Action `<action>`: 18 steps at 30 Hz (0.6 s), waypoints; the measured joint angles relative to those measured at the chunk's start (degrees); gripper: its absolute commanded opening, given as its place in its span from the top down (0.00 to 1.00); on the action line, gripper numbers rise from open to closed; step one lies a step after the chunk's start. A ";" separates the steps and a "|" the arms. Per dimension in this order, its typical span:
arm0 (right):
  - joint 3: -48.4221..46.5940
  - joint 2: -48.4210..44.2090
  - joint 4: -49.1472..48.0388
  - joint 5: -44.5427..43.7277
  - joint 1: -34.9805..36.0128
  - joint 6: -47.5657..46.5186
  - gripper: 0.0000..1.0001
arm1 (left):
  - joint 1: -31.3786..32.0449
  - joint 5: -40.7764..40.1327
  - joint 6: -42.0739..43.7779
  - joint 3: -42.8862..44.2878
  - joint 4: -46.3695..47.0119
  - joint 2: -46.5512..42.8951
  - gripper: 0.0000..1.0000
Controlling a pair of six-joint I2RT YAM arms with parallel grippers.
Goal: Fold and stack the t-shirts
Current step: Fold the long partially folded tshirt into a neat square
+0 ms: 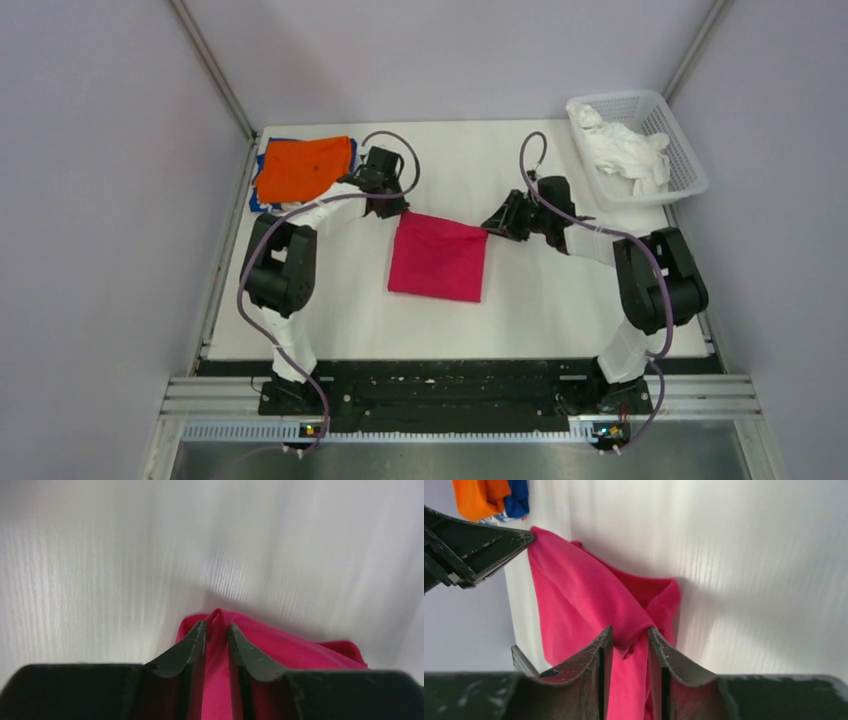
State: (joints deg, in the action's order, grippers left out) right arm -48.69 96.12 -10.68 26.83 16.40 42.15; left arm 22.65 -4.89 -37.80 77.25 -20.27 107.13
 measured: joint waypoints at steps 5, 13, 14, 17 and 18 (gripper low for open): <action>-4.85 3.39 1.22 -0.59 -1.40 -1.46 0.13 | -1.79 1.51 1.14 6.34 -3.61 4.63 0.34; -1.68 -9.01 2.80 -2.16 -0.74 -3.37 0.01 | -2.25 9.25 1.86 2.58 -3.26 -2.69 0.01; -1.33 -9.92 2.67 -1.99 -0.22 -3.41 0.01 | -2.19 10.88 1.81 1.22 -2.89 -4.33 0.01; 0.37 -12.92 -0.92 1.03 3.10 -2.86 0.01 | -1.92 16.44 1.57 -1.27 -0.66 -7.32 0.01; 0.76 -12.98 -2.43 2.25 4.46 -2.34 0.01 | -1.88 17.92 1.40 -1.38 0.07 -7.41 0.01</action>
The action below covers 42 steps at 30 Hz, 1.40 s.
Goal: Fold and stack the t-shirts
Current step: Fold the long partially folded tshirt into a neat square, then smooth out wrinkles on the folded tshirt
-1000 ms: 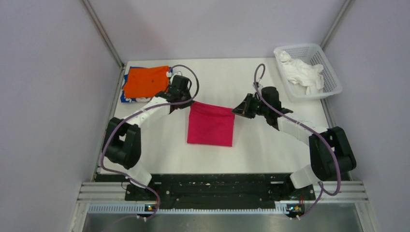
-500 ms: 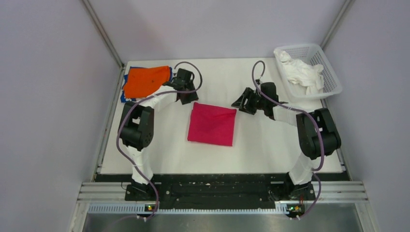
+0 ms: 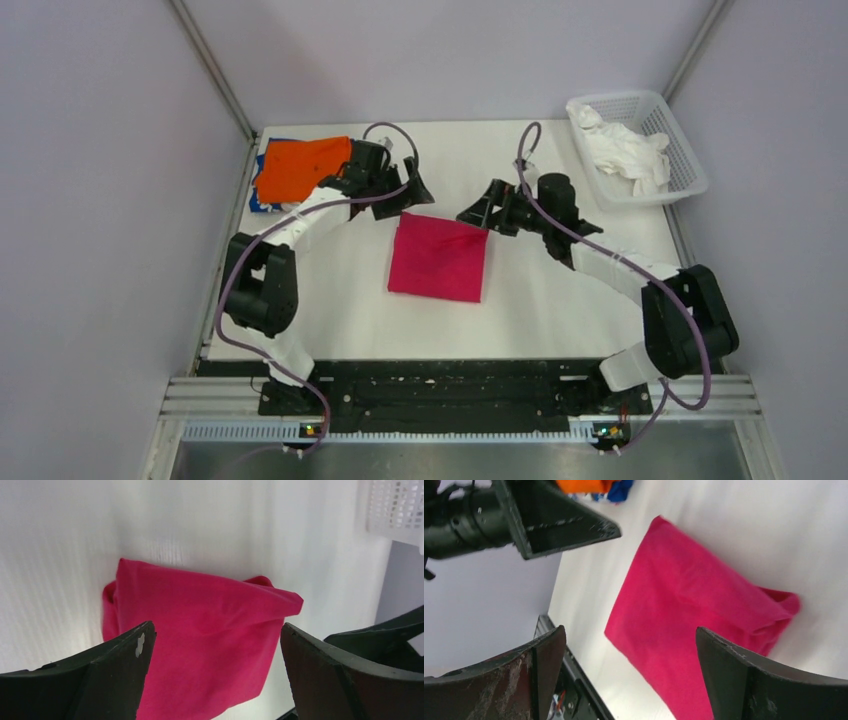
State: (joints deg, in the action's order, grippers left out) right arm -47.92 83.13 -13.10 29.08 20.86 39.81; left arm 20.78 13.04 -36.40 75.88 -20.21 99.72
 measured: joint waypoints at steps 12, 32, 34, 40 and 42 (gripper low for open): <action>-4.11 16.28 -6.19 5.99 3.28 3.93 0.01 | -0.02 5.62 -1.64 3.10 3.48 11.50 0.01; -11.28 29.24 -8.00 0.94 -0.79 13.38 0.01 | -1.86 6.36 -2.89 5.46 3.41 16.39 0.02; -12.07 27.80 -4.48 -0.33 -0.70 11.65 0.01 | -1.86 5.75 -2.82 5.77 2.97 16.24 0.01; -11.63 12.85 4.90 -7.52 -0.74 6.34 0.01 | -1.92 0.94 -2.64 3.65 0.48 8.59 0.01; -9.16 5.62 3.69 -8.33 -0.66 5.51 0.01 | -1.81 0.55 -2.75 1.09 0.76 3.08 0.01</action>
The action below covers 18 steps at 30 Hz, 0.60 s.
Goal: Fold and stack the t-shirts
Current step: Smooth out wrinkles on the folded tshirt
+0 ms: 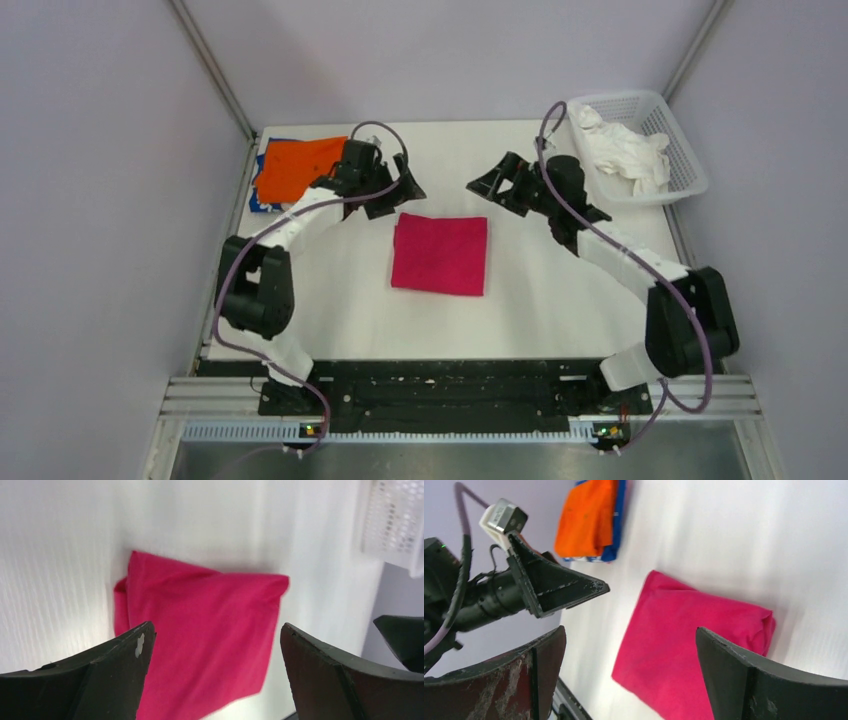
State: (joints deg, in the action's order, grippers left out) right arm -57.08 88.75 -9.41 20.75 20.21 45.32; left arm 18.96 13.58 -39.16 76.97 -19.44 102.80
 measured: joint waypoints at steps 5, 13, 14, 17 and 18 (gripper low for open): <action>11.85 -12.24 -7.80 2.14 3.43 0.48 0.01 | 2.91 2.40 -1.20 -9.22 4.52 -11.39 0.01; 25.20 -5.33 -19.87 6.25 11.91 5.95 0.01 | 9.57 5.49 -4.28 -25.90 9.99 -12.52 0.01; 25.51 -4.00 -20.70 5.88 11.93 6.29 0.01 | 9.42 5.42 -4.55 -26.97 10.25 -12.20 0.01; 27.26 -0.87 -23.06 3.19 11.93 7.19 0.01 | 9.16 5.01 -5.20 -29.20 11.58 -11.82 0.01; 27.58 -0.70 -23.15 2.86 11.93 7.28 0.01 | 9.14 4.90 -5.35 -29.46 12.15 -11.82 0.01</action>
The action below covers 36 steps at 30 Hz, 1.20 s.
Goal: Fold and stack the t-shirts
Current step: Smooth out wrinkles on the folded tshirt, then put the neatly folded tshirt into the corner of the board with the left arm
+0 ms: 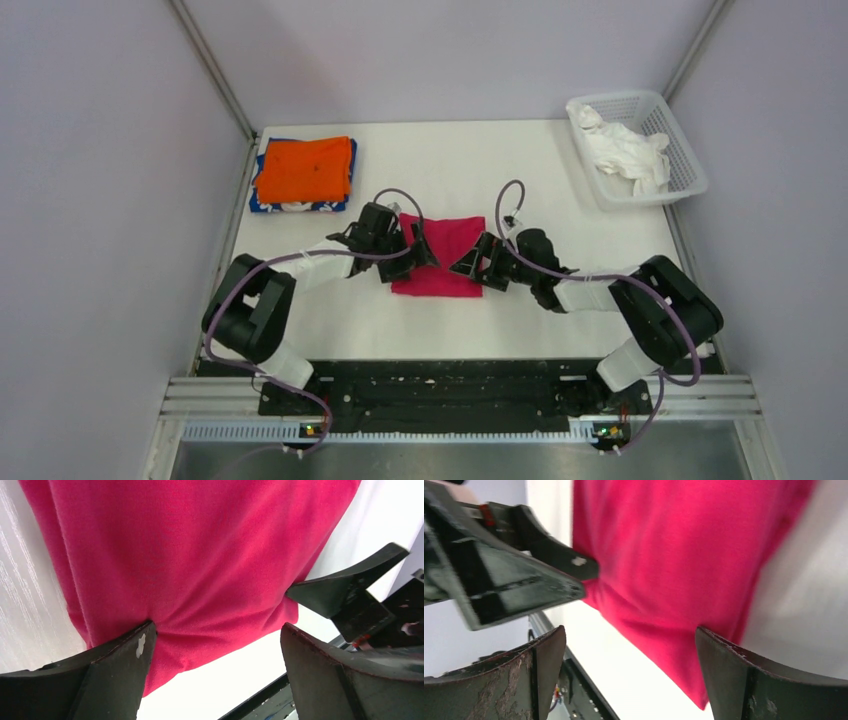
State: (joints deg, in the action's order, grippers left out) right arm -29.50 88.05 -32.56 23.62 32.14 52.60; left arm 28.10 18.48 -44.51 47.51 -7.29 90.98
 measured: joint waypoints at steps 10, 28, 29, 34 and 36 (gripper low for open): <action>5.88 -0.55 -4.37 -5.51 0.02 1.57 0.01 | 0.09 -2.05 -0.81 -2.25 2.21 -1.88 0.01; 3.87 -33.16 23.34 -26.88 -1.99 -7.52 0.01 | -2.67 -19.87 3.85 11.98 -12.52 0.87 0.05; 4.55 -34.82 23.91 -27.93 -2.12 -7.67 0.01 | -2.84 -19.74 4.02 12.59 -12.76 2.84 0.06; 6.38 -37.90 27.36 -32.02 -2.60 -8.74 0.01 | -2.82 -17.70 4.35 14.21 -14.45 9.20 0.15; 6.36 -37.86 28.50 -32.59 -2.71 -9.20 0.01 | -2.75 -17.09 4.55 15.56 -13.81 10.05 0.21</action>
State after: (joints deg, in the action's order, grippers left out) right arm -23.14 50.19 -4.05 -8.97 29.43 43.40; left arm 25.34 1.39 -39.97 63.07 -21.10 101.03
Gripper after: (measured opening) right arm 0.986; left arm 0.862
